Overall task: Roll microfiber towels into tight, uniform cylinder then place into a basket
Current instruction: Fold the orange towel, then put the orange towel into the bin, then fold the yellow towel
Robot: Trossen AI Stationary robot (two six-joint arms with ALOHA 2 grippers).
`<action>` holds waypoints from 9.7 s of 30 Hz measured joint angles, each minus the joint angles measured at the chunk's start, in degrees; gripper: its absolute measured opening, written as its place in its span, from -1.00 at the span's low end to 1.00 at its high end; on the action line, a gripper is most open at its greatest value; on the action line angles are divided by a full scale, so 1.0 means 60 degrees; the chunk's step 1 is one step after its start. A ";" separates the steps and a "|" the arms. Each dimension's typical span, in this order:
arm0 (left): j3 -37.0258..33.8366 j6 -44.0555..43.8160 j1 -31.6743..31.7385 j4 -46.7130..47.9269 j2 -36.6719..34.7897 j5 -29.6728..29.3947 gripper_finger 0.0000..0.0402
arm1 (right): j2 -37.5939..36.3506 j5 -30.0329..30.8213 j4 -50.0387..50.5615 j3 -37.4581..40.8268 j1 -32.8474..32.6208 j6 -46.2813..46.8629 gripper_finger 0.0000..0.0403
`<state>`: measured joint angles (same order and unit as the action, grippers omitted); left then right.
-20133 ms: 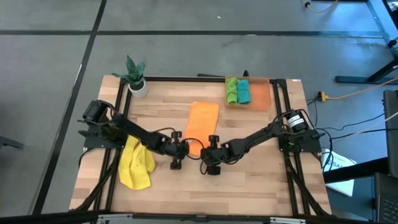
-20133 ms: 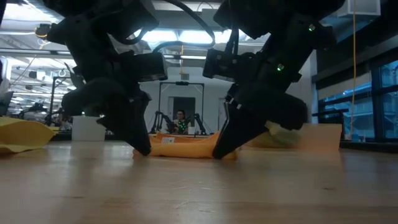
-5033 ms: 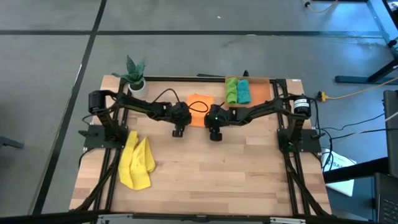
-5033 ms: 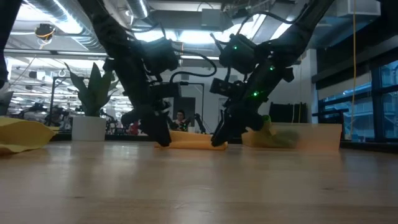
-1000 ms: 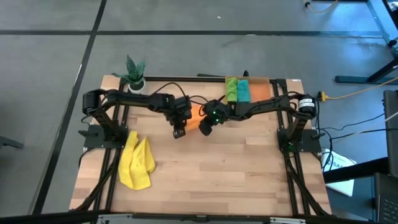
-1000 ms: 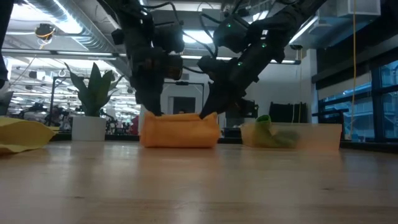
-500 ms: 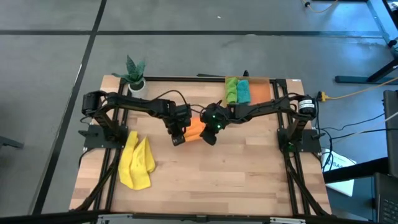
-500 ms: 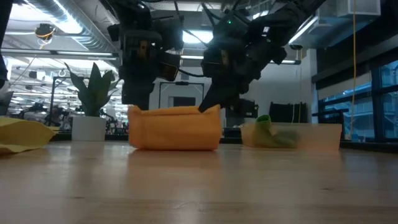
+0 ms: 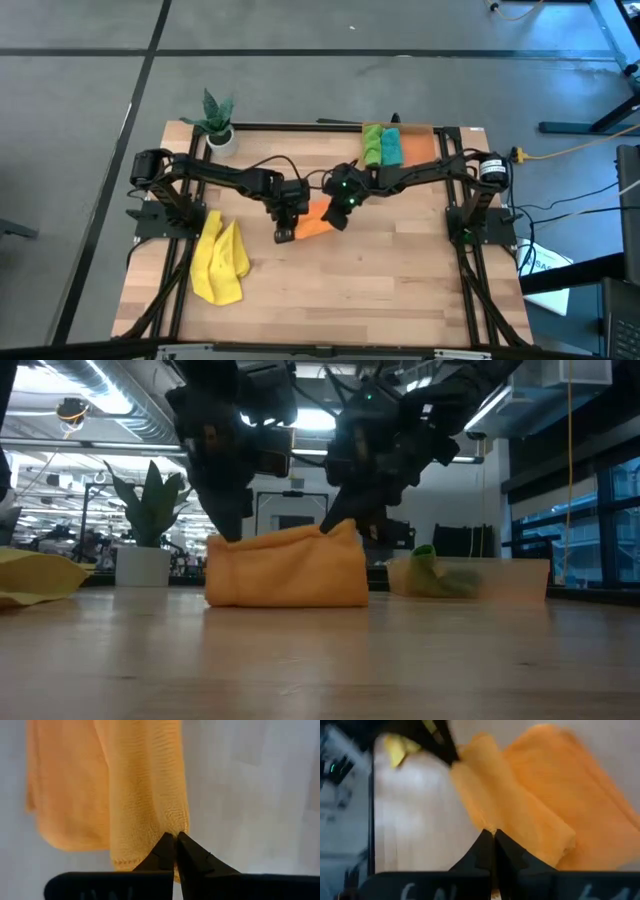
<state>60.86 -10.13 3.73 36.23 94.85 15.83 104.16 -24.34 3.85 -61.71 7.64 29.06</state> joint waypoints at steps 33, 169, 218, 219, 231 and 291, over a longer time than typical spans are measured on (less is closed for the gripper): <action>-0.0027 -0.0305 0.0930 -0.0327 0.0739 -0.1775 -0.97 | 0.0630 0.1604 0.0403 0.0004 0.0390 -0.0908 -0.77; -0.2652 0.0243 0.0769 -0.1835 -0.6641 -0.4564 -0.51 | -0.1370 0.5712 0.4653 -0.1475 0.0559 -0.3100 -0.91; -0.2645 0.1043 0.0765 -0.3199 -0.6634 -0.4436 -0.51 | -0.2832 0.9378 0.4701 0.2543 0.5031 -0.0379 -0.91; -0.2645 0.1042 0.0767 -0.3199 -0.6634 -0.4436 -0.51 | -0.2680 0.9459 0.4697 0.2543 0.5041 -0.0379 -0.91; -0.2645 0.1045 0.0765 -0.3169 -0.6634 -0.4154 -0.51 | -0.2160 0.9042 0.4681 0.2517 0.5424 0.0109 -0.91; -0.2645 -1.2588 -0.4301 0.2984 -0.6600 -0.3521 -0.51 | -0.3752 0.5588 0.6140 -0.2018 -0.0488 -0.2183 0.11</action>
<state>44.99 -85.66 -22.08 54.14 55.25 -5.29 81.65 9.19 40.69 -73.82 4.71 15.97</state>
